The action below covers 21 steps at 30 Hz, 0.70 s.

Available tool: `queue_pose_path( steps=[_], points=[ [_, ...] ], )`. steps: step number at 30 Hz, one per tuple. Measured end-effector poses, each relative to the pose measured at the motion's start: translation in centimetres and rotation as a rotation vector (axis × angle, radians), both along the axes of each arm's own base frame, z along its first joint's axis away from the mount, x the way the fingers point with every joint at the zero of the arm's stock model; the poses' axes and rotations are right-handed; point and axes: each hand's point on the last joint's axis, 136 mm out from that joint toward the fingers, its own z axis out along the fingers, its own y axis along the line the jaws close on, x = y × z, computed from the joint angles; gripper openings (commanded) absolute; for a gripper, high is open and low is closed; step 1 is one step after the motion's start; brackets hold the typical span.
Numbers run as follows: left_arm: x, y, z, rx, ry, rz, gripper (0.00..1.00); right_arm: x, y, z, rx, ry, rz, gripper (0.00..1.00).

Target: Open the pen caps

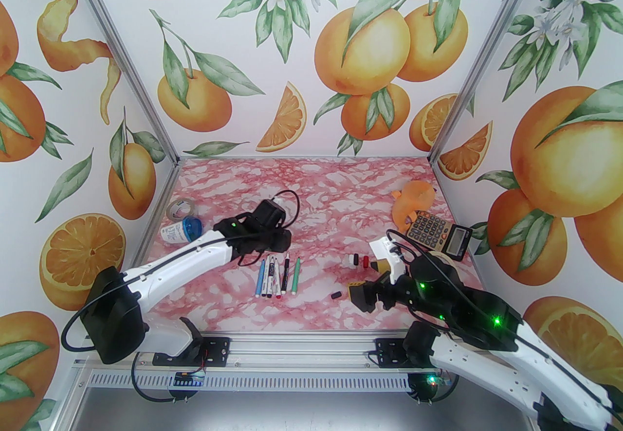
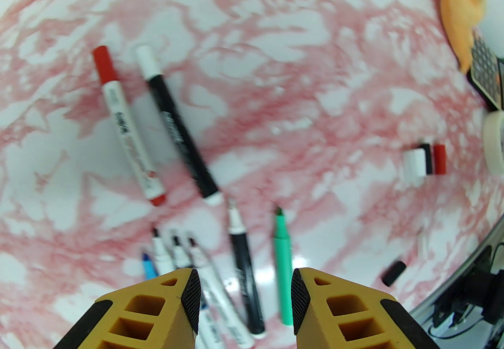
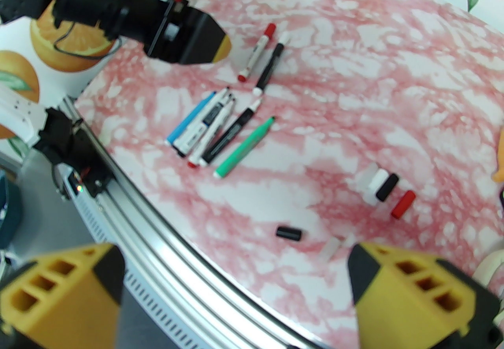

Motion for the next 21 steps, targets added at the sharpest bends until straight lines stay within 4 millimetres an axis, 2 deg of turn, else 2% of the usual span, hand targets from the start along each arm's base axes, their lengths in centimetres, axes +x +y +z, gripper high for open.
queue_pose_path(
  steps=[3, 7, 13, 21],
  points=[
    [1.6, 1.7, -1.0, 0.048, 0.037, 0.021, 0.42, 0.1, -0.1, 0.0, -0.002, -0.002, -0.01, 1.0],
    [3.9, 2.3, -3.4, 0.114, 0.091, 0.024, 0.42, 0.1, -0.1, 0.0, -0.002, -0.003, -0.012, 1.0],
    [6.0, 3.2, -7.2, 0.182, 0.176, 0.04, 0.42, 0.2, -0.2, 0.0, -0.003, -0.003, -0.018, 1.0],
    [7.7, 3.0, -9.3, 0.199, 0.214, 0.05, 0.41, 0.2, -0.2, 0.0, -0.002, -0.002, -0.02, 1.0]
  ],
)
